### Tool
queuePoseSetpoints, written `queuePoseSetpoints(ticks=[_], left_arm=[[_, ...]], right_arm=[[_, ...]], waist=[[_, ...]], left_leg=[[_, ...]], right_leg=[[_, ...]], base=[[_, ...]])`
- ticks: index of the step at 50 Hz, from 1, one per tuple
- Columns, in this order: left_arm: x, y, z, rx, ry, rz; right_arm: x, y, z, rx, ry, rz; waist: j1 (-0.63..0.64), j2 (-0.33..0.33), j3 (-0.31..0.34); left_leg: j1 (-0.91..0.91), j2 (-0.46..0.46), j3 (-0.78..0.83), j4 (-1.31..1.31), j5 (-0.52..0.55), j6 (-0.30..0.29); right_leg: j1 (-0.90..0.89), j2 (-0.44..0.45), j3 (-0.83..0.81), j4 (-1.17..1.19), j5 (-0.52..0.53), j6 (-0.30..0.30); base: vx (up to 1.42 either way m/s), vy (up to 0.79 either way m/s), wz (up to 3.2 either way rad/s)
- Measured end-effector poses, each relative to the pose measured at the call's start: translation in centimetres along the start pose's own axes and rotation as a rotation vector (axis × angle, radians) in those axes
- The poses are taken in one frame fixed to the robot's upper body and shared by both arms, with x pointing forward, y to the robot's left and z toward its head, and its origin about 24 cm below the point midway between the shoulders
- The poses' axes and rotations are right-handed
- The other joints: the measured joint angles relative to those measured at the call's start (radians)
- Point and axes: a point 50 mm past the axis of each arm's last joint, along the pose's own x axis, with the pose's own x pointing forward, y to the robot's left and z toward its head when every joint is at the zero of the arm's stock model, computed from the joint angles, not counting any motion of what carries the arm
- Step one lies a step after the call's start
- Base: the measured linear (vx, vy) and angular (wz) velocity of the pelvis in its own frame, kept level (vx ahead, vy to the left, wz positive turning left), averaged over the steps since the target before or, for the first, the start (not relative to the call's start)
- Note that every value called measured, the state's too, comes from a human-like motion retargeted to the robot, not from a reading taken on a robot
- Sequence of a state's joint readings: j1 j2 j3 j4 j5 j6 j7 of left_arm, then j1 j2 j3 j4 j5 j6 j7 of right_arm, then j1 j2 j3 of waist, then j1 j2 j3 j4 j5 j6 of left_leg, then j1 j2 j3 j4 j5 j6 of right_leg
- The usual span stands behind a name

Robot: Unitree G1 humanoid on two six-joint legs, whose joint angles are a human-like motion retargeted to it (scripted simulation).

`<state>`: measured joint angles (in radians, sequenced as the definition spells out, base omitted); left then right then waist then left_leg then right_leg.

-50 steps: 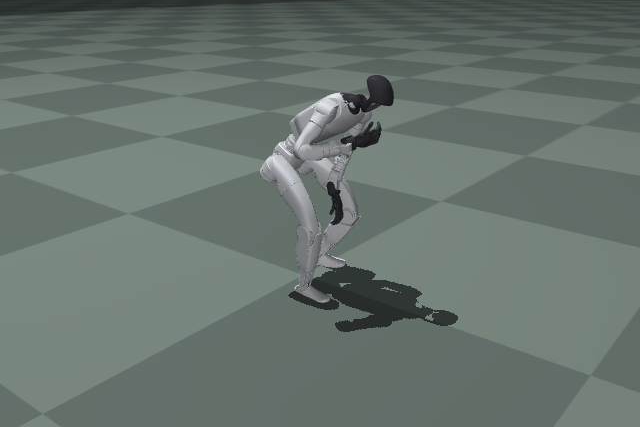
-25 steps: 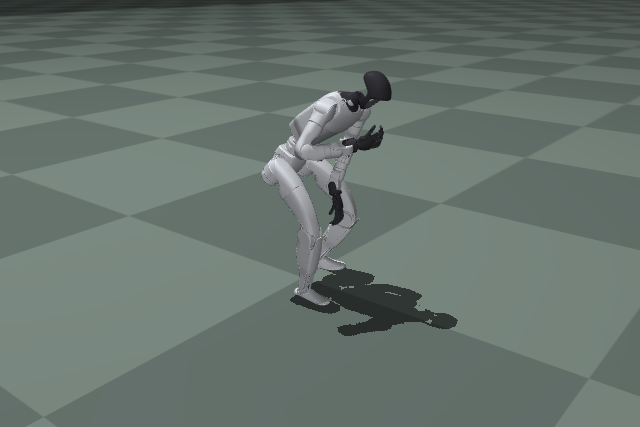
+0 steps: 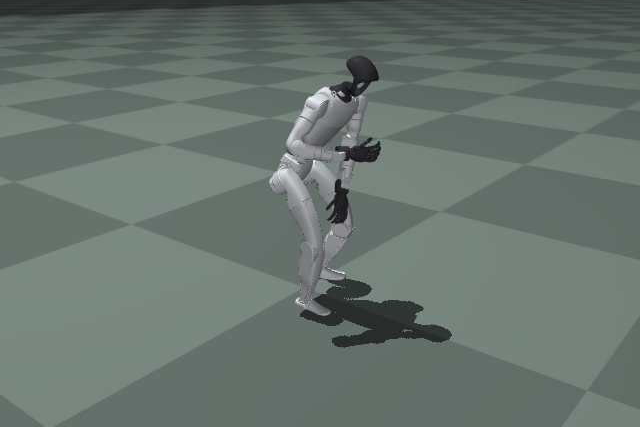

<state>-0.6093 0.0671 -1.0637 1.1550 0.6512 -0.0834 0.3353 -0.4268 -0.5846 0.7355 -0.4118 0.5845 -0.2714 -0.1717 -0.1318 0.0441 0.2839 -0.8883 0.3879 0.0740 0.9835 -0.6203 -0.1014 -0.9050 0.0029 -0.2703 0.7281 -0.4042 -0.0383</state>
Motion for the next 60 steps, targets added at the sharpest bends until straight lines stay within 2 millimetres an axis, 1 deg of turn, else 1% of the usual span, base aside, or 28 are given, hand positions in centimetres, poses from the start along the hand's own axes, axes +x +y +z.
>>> queuePoseSetpoints(ticks=[10,15,20,22,23,25,27,29,37,55,58,60], left_arm=[[0.1,-1.3,3.4,0.155,-0.171,-0.143],[0.0,-1.7,4.8,0.223,-0.252,-0.194],[0.0,-1.5,6.4,0.304,-0.344,-0.224],[-0.2,-1.7,6.9,0.329,-0.377,-0.234],[-0.1,-1.5,7.2,0.346,-0.397,-0.234],[-0.3,-1.7,7.8,0.371,-0.428,-0.244],[-0.3,-1.3,8.3,0.400,-0.461,-0.242],[-0.5,-1.6,8.8,0.422,-0.487,-0.250],[-0.7,-1.1,10.4,0.501,-0.577,-0.251],[-0.9,1.4,13.5,0.658,-0.750,-0.223],[-0.9,2.1,14.1,0.681,-0.777,-0.212],[-1.1,2.1,14.4,0.686,-0.794,-0.216]], right_arm=[[-2.7,-1.4,-3.1,-0.011,0.140,-0.110],[-4.0,-1.8,-4.3,-0.006,0.198,-0.140],[-5.2,-2.2,-5.0,-0.003,0.244,-0.164],[-5.6,-2.1,-5.3,0.008,0.261,-0.172],[-5.9,-2.4,-5.3,0.005,0.268,-0.178],[-6.3,-2.2,-5.6,0.019,0.283,-0.185],[-6.6,-2.5,-5.7,0.017,0.293,-0.192],[-7.0,-2.4,-5.9,0.030,0.306,-0.199],[-8.2,-2.5,-6.2,0.041,0.349,-0.191],[-9.5,-2.0,-6.4,0.051,0.426,-0.087],[-9.6,-2.1,-6.3,0.046,0.435,-0.068],[-9.8,-1.9,-6.4,0.057,0.441,-0.062]], waist=[[-0.040,0.068,-0.076],[-0.047,0.097,-0.116],[-0.050,0.126,-0.147],[-0.047,0.136,-0.164],[-0.047,0.143,-0.168],[-0.044,0.153,-0.183],[-0.043,0.166,-0.190],[-0.039,0.176,-0.204],[-0.039,0.223,-0.241],[-0.070,0.342,-0.267],[-0.077,0.361,-0.266],[-0.080,0.371,-0.267]], left_leg=[[0.099,-0.024,-0.026,-0.092,0.027,-0.009],[0.137,-0.031,-0.039,-0.123,0.038,-0.012],[0.190,-0.044,-0.047,-0.177,0.061,-0.016],[0.191,-0.043,-0.056,-0.170,0.059,-0.017],[0.210,-0.047,-0.055,-0.193,0.068,-0.018],[0.210,-0.046,-0.063,-0.183,0.066,-0.019],[0.239,-0.053,-0.061,-0.217,0.079,-0.020],[0.238,-0.051,-0.069,-0.207,0.076,-0.021],[0.273,-0.058,-0.084,-0.227,0.088,-0.021],[0.337,-0.065,-0.125,-0.234,0.096,-0.026],[0.361,-0.069,-0.126,-0.252,0.102,-0.027],[0.362,-0.066,-0.133,-0.239,0.099,-0.027]], right_leg=[[0.123,-0.013,-0.045,-0.057,-0.006,-0.011],[0.176,-0.018,-0.070,-0.080,-0.010,-0.014],[0.243,-0.022,-0.094,-0.126,-0.008,-0.013],[0.256,-0.024,-0.104,-0.126,-0.010,-0.012],[0.274,-0.024,-0.108,-0.145,-0.007,-0.011],[0.286,-0.025,-0.118,-0.145,-0.010,-0.010],[0.317,-0.024,-0.125,-0.175,-0.005,-0.008],[0.327,-0.024,-0.133,-0.176,-0.007,-0.007],[0.394,-0.021,-0.161,-0.226,-0.002,0.001],[0.519,-0.009,-0.211,-0.299,-0.004,0.017],[0.546,-0.006,-0.216,-0.322,-0.003,0.019],[0.558,-0.003,-0.221,-0.323,-0.003,0.020]], base=[[0.06,-0.02,0.35],[0.06,-0.01,0.31],[0.06,-0.01,0.30],[0.05,0.00,0.27],[0.06,-0.01,0.28],[0.05,0.00,0.24],[0.05,0.00,0.24],[0.04,0.00,0.19],[0.02,0.00,0.09],[0.00,0.00,0.00],[0.00,0.00,0.00],[0.00,0.00,0.00]])
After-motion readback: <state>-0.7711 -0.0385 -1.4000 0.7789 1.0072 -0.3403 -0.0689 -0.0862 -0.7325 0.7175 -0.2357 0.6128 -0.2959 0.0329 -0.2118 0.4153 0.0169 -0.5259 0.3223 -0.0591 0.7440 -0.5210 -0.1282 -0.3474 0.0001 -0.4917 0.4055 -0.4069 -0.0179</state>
